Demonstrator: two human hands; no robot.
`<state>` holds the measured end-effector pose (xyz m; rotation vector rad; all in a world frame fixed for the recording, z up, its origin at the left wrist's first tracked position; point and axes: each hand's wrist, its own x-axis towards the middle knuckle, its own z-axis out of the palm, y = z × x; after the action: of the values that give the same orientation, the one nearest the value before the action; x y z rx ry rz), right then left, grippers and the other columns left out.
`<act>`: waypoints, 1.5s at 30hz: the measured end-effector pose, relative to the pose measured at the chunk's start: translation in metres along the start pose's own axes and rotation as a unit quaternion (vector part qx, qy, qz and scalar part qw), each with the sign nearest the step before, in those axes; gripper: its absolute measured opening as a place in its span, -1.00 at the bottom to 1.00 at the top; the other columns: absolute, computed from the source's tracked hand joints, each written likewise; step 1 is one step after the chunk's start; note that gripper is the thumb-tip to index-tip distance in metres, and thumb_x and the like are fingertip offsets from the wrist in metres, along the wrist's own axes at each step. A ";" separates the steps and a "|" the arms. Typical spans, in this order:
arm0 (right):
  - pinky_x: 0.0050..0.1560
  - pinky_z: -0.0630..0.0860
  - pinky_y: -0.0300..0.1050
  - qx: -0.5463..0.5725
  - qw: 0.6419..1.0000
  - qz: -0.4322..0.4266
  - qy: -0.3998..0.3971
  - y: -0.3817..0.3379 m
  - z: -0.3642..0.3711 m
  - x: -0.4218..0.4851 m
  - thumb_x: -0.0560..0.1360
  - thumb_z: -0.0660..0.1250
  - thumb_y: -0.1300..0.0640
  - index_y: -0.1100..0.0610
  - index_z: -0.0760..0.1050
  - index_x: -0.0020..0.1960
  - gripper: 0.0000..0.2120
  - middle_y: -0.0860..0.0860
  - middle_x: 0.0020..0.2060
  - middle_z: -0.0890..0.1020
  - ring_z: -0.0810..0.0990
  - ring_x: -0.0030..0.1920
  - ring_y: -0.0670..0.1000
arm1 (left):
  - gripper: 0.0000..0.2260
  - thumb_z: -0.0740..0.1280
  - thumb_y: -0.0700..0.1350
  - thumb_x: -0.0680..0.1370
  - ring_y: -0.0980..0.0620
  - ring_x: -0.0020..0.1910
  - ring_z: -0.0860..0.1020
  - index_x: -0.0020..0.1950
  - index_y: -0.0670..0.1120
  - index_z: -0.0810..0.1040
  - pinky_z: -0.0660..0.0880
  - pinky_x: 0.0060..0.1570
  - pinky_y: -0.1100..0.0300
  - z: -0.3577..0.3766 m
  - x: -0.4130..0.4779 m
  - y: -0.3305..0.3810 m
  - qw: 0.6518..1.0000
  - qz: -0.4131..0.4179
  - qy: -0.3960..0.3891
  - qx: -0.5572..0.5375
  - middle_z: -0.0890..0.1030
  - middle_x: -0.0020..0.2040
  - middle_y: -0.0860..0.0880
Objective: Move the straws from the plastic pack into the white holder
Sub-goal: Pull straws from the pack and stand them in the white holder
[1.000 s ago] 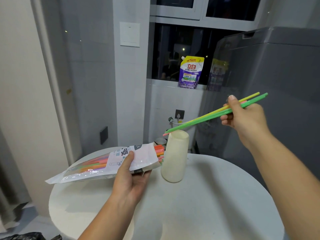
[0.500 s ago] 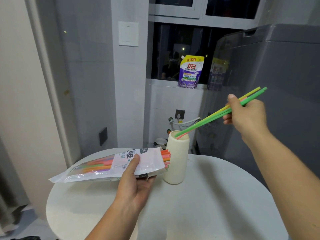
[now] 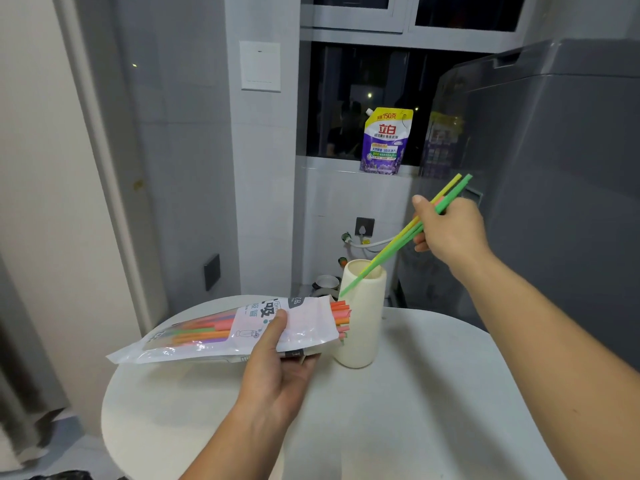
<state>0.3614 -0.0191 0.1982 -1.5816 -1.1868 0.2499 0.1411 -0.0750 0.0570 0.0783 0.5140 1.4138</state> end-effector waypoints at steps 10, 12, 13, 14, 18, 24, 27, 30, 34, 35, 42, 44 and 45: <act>-0.14 0.70 0.11 0.075 0.995 0.048 0.036 0.006 -0.022 0.012 0.59 0.35 -0.04 0.27 0.58 -0.06 -0.67 0.10 -0.34 0.66 0.67 -0.43 0.05 | -0.62 0.40 -0.23 0.58 -0.11 0.06 0.72 0.40 -0.08 0.53 0.62 -0.07 -0.10 0.002 -0.002 0.000 1.000 -0.006 0.000 0.000 0.76 0.07 -0.14; -0.14 0.71 0.11 0.071 0.996 0.048 0.034 0.006 -0.025 0.012 0.59 0.36 -0.03 0.28 0.58 -0.03 -0.66 0.11 -0.32 0.66 0.68 -0.41 0.05 | -0.62 0.40 -0.22 0.58 -0.10 0.01 0.73 0.40 -0.07 0.53 0.65 -0.14 -0.08 0.002 -0.003 -0.001 1.000 -0.006 -0.001 0.002 0.77 0.06 -0.13; -0.14 0.71 0.12 0.067 0.996 0.049 0.034 0.006 -0.026 0.012 0.59 0.36 -0.03 0.28 0.58 -0.02 -0.66 0.12 -0.31 0.66 0.69 -0.40 0.06 | -0.62 0.40 -0.22 0.58 -0.09 -0.02 0.74 0.40 -0.07 0.53 0.66 -0.16 -0.07 0.002 -0.004 -0.001 1.000 -0.005 -0.002 0.003 0.77 0.05 -0.13; -0.14 0.71 0.12 0.062 0.996 0.048 0.035 0.006 -0.028 0.012 0.58 0.36 -0.04 0.28 0.58 -0.01 -0.66 0.13 -0.30 0.67 0.69 -0.38 0.07 | -0.62 0.40 -0.22 0.59 -0.09 -0.04 0.75 0.40 -0.07 0.53 0.65 -0.16 -0.07 0.002 -0.004 -0.001 1.000 -0.004 -0.002 0.003 0.77 0.03 -0.13; -0.16 0.71 0.11 0.045 0.998 0.035 0.024 0.006 -0.029 0.009 0.58 0.36 -0.05 0.28 0.60 -0.01 -0.64 0.14 -0.28 0.67 0.70 -0.37 0.08 | -0.62 0.40 -0.22 0.59 -0.08 -0.07 0.76 0.40 -0.07 0.53 0.66 -0.20 -0.03 0.001 -0.005 -0.001 1.000 -0.004 -0.007 0.006 0.77 0.03 -0.12; -0.15 0.70 0.12 0.012 0.999 -0.021 -0.043 0.002 -0.010 0.000 0.57 0.37 -0.04 0.21 0.63 -0.14 -0.69 0.14 -0.32 0.69 0.70 -0.36 0.08 | -0.62 0.41 -0.22 0.58 -0.10 0.02 0.73 0.40 -0.08 0.53 0.68 -0.22 -0.02 0.003 -0.007 -0.001 1.000 -0.012 0.001 0.003 0.77 0.02 -0.13; -0.10 0.70 0.14 -0.019 0.996 -0.027 -0.080 0.003 0.002 -0.001 0.56 0.37 -0.06 0.21 0.65 -0.13 -0.67 0.16 -0.30 0.71 0.72 -0.32 0.09 | -0.63 0.40 -0.23 0.58 -0.10 0.02 0.73 0.39 -0.09 0.54 0.69 -0.28 -0.02 0.003 -0.007 0.001 1.000 -0.012 0.002 0.000 0.77 0.02 -0.13; -0.07 0.69 0.11 -0.049 0.992 -0.019 -0.118 0.006 0.015 -0.002 0.56 0.37 -0.06 0.21 0.66 -0.11 -0.67 0.16 -0.26 0.72 0.72 -0.29 0.08 | -0.62 0.40 -0.23 0.58 -0.09 -0.03 0.74 0.40 -0.08 0.54 0.69 -0.30 -0.01 0.003 -0.007 0.002 1.000 -0.009 0.003 -0.002 0.77 0.01 -0.13; -0.05 0.69 0.10 -0.053 0.988 0.001 -0.148 0.012 0.030 -0.005 0.55 0.41 -0.03 0.24 0.63 -0.07 -0.70 0.17 -0.21 0.71 0.71 -0.23 0.09 | -0.62 0.41 -0.23 0.58 -0.09 -0.03 0.74 0.40 -0.08 0.54 0.68 -0.31 -0.01 0.003 -0.005 0.002 1.000 -0.010 0.002 -0.004 0.77 0.01 -0.13; -0.03 0.68 0.11 -0.049 0.988 0.003 -0.148 0.014 0.033 -0.006 0.53 0.42 -0.04 0.24 0.62 -0.03 -0.69 0.17 -0.19 0.71 0.70 -0.22 0.09 | -0.62 0.41 -0.22 0.58 -0.08 -0.04 0.74 0.40 -0.08 0.54 0.68 -0.30 -0.02 0.004 -0.004 0.002 1.000 -0.009 0.000 -0.004 0.78 0.00 -0.13; 0.01 0.50 -0.01 -0.034 0.999 -0.011 0.036 0.021 0.029 -0.031 0.53 0.34 -0.17 0.12 0.44 0.24 -0.56 0.06 0.06 0.57 0.56 -0.01 0.06 | -0.64 0.41 -0.22 0.58 -0.07 -0.11 0.77 0.37 -0.06 0.55 0.69 -0.30 -0.02 0.003 -0.006 0.005 1.000 0.001 -0.009 -0.008 0.78 0.01 -0.12; -0.14 0.44 -0.06 0.005 0.997 -0.038 0.068 0.017 0.027 -0.053 0.57 0.28 -0.12 0.12 0.50 -0.01 -0.71 -0.01 -0.18 0.57 0.53 -0.15 0.02 | -0.67 0.40 -0.22 0.58 -0.06 -0.11 0.77 0.35 -0.06 0.56 0.69 -0.24 -0.03 0.004 -0.008 0.006 1.000 0.008 -0.017 -0.003 0.78 0.00 -0.11; -0.21 0.41 -0.09 0.027 0.998 -0.031 0.043 0.017 0.029 -0.066 0.58 0.26 -0.12 0.13 0.50 -0.12 -0.68 -0.03 -0.28 0.55 0.50 -0.23 -0.01 | -0.68 0.40 -0.21 0.58 -0.05 -0.10 0.76 0.34 -0.06 0.56 0.67 -0.18 -0.04 0.004 -0.009 0.007 1.000 0.011 -0.022 0.000 0.78 0.00 -0.10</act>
<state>0.3194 -0.0514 0.1467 -1.4918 -1.1519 0.1710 0.1360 -0.0809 0.0659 0.1153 0.4784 1.4305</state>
